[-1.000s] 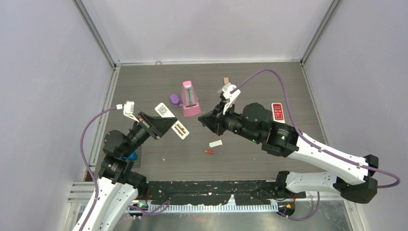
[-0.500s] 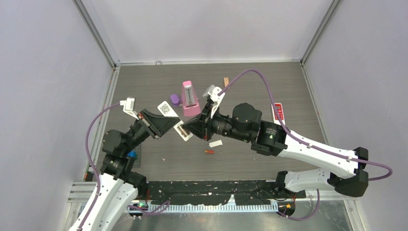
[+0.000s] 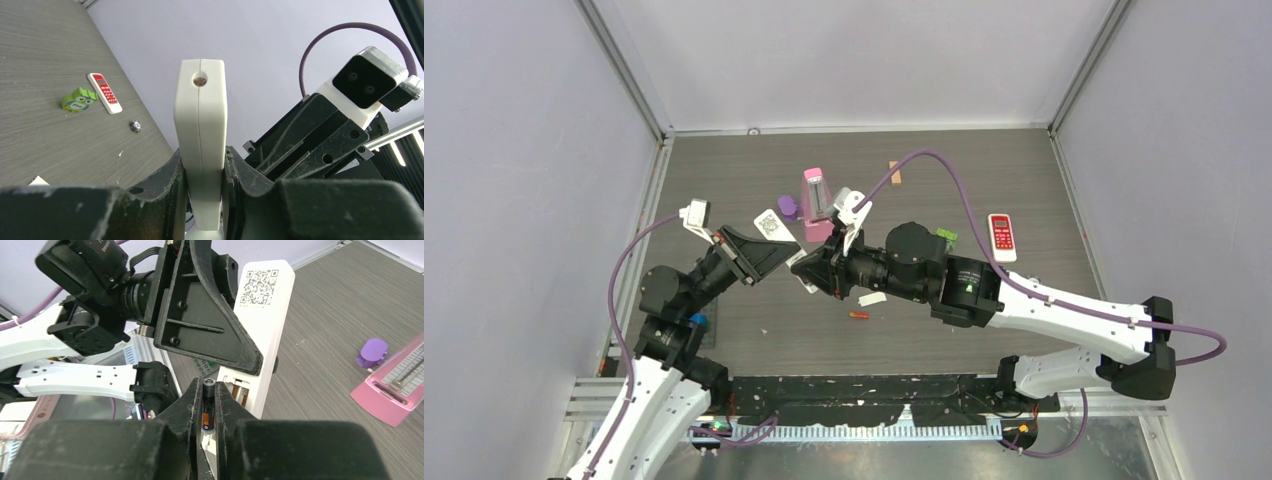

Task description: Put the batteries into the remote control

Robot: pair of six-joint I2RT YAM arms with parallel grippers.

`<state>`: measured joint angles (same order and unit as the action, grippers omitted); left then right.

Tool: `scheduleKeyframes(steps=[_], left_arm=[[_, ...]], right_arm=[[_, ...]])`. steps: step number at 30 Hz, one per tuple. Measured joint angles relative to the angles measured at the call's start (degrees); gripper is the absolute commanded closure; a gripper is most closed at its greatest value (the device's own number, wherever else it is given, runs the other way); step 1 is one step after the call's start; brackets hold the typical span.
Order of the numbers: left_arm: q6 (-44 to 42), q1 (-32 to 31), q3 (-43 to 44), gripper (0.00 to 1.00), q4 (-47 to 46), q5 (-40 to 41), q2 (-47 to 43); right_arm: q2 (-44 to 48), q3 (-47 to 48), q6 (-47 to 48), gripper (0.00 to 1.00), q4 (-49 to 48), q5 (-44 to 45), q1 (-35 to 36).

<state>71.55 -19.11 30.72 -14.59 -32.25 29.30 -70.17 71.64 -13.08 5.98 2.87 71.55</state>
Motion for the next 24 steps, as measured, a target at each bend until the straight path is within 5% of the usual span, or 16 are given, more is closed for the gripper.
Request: scheduleKeyframes(steps=[24], left_arm=[[-0.3,0.0,1.0,1.00,2.1,0.3,-0.9]], right_arm=[[-1.1,-0.3,3.3,0.90,-0.8,1.5,0.1]])
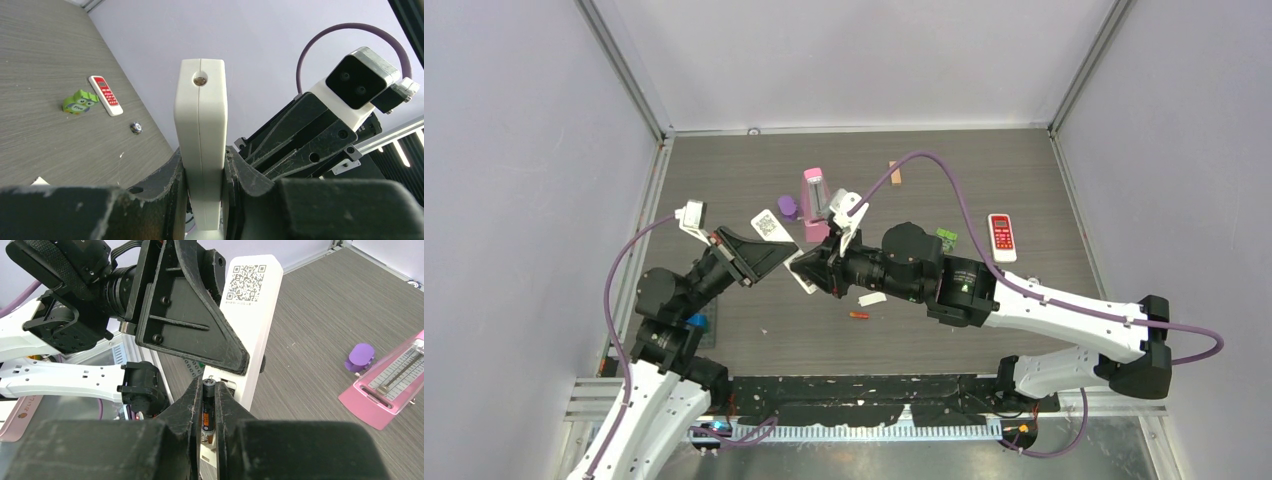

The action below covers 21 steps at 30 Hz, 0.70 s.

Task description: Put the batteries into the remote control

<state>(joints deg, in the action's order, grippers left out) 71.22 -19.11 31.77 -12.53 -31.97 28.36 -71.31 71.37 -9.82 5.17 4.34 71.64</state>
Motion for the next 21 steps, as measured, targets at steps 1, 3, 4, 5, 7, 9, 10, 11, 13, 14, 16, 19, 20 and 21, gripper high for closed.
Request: scheduleKeyframes(steps=[1,3,4,5,7,9,10,11,13,14,16,19,20,21], left_arm=[[-0.1,0.0,0.0,1.00,0.1,0.0,-0.1],[-0.1,0.0,0.0,1.00,0.3,0.0,-0.2],[-0.1,0.0,0.0,1.00,0.4,0.0,-0.3],[-0.1,0.0,0.0,1.00,0.5,0.1,-0.2],[-0.2,0.0,0.0,1.00,0.6,0.1,-0.3],[-0.2,0.0,0.0,1.00,0.7,0.1,-0.2],[-0.3,0.0,0.0,1.00,0.8,0.2,-0.2],[-0.3,0.0,0.0,1.00,0.8,0.3,-0.2],[-0.5,0.0,0.0,1.00,0.9,0.7,-0.2],[-0.6,0.1,0.0,1.00,0.9,0.8,-0.2],[-0.7,0.1,0.0,1.00,0.9,1.0,-0.2],[-0.7,0.1,0.0,1.00,0.9,1.1,-0.2],[-0.7,0.1,0.0,1.00,0.9,1.2,-0.2],[-0.7,0.1,0.0,1.00,0.9,1.1,-0.3]], right_arm=[[0.0,0.0,0.0,0.90,-0.1,-0.2,0.0],[0.0,0.0,0.0,0.88,-0.1,-0.3,0.0],[0.0,0.0,0.0,0.87,0.0,-0.4,0.0],[0.0,-0.1,0.0,0.86,0.1,-0.4,0.0],[-0.1,-0.1,0.0,0.82,0.1,-0.4,0.0],[-0.3,0.0,0.0,0.75,0.3,-0.4,0.0],[-0.3,0.0,-0.1,0.70,0.4,-0.4,0.0],[-0.4,0.0,-0.1,0.67,0.6,-0.4,0.1],[-0.7,0.2,-0.4,0.60,1.1,-0.5,0.3],[-0.9,0.4,-0.5,0.58,1.4,-0.5,0.3],[-1.0,0.9,-1.0,0.52,2.3,-0.6,0.5],[-1.1,2.5,-1.9,0.47,4.0,-0.5,0.7],[-1.1,3.1,-2.2,0.46,4.4,-0.3,0.6],[-1.1,3.6,-2.4,0.45,4.7,-0.2,0.6]])
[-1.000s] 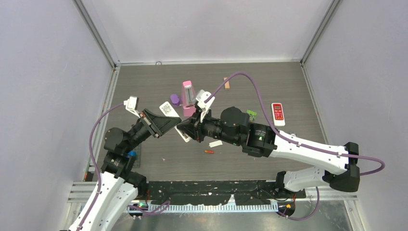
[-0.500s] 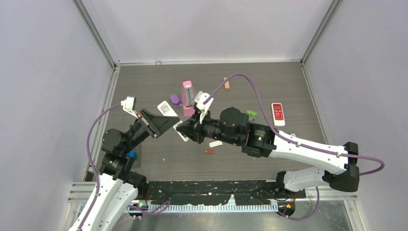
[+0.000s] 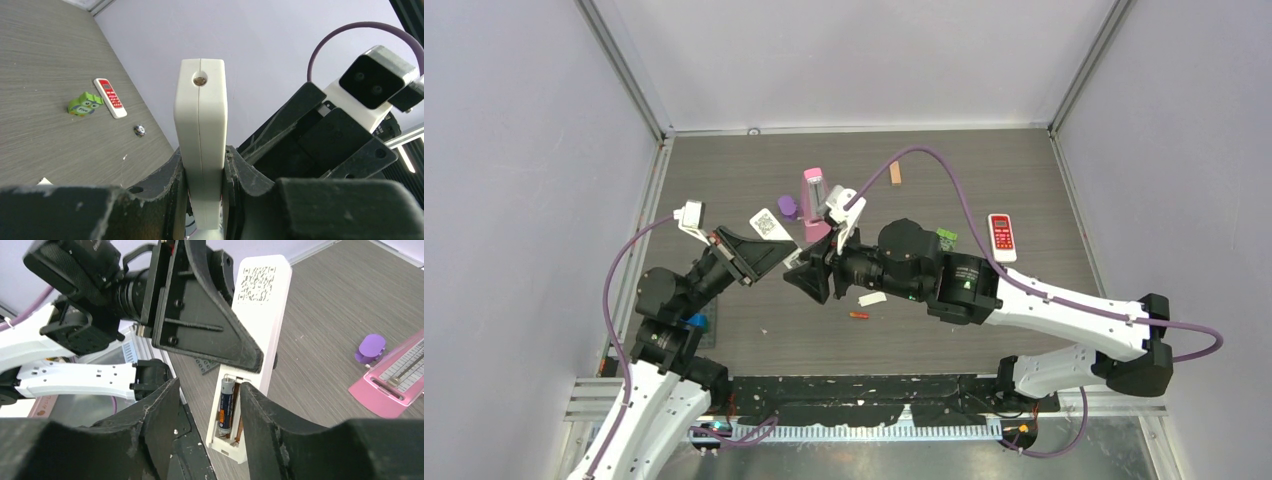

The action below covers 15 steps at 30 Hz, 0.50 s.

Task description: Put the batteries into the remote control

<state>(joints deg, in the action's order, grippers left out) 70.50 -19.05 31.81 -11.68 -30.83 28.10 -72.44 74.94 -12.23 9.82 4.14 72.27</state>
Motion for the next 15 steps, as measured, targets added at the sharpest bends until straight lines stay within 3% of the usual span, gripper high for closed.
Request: scheduleKeyframes(steps=[4,9,15], left_arm=[[0.0,0.0,0.0,1.00,0.0,0.0,-0.2],[-0.1,0.0,0.0,1.00,-0.1,0.0,-0.8],[-0.5,0.0,-0.6,1.00,-1.7,-0.3,-1.4]], right_arm=[[0.0,2.4,-1.4,0.40,1.5,0.9,-0.1],[0.4,4.1,-4.6,0.04,3.5,2.4,-0.1],[0.6,8.0,-10.8,0.04,10.0,5.2,-1.1]])
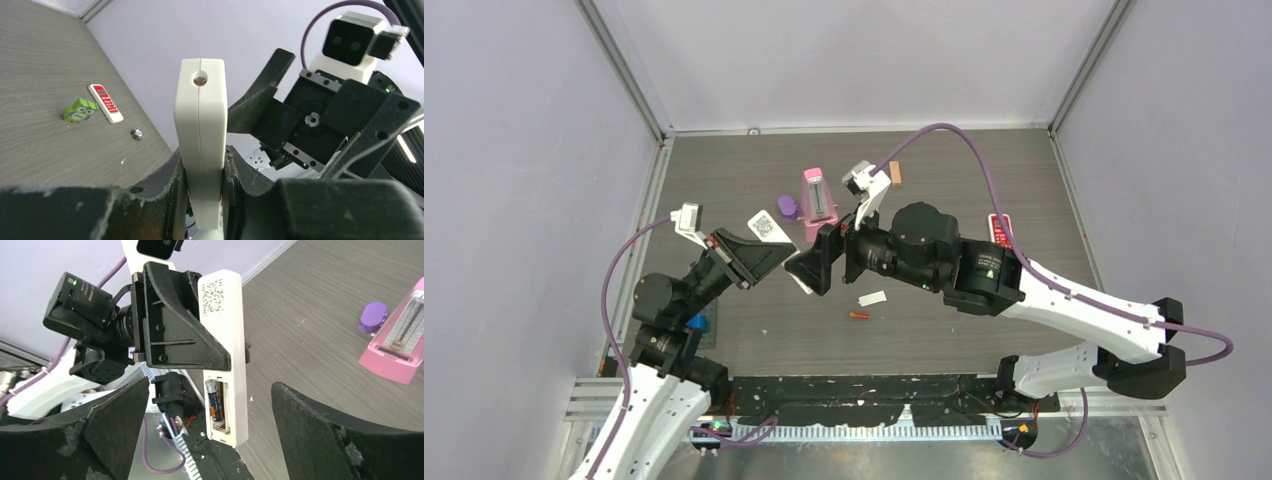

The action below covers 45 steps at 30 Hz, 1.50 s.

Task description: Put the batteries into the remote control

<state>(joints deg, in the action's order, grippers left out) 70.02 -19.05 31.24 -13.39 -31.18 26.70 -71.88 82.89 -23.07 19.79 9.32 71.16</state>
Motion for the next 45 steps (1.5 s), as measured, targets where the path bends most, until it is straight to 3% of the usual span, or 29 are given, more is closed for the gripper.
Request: scheduleKeyframes(steps=[6,14,36,45], left_arm=[[-0.5,0.0,0.0,1.00,-2.0,-1.2,0.0],[-0.7,0.0,0.0,1.00,-3.7,-2.0,-0.1],[-1.4,0.0,0.3,1.00,-3.5,-2.3,0.2],[5.7,0.0,0.7,1.00,-0.4,1.2,-0.3]], right_arm=[[0.0,-1.4,-9.2,0.01,0.4,-5.7,-4.7],[-0.5,-6.6,-17.3,0.08,-2.6,-14.9,-8.4],[-1.5,-10.3,-24.0,0.49,-10.5,-21.8,-10.7],[-1.5,-11.3,-23.9,0.60,-13.4,-22.8,-11.0]])
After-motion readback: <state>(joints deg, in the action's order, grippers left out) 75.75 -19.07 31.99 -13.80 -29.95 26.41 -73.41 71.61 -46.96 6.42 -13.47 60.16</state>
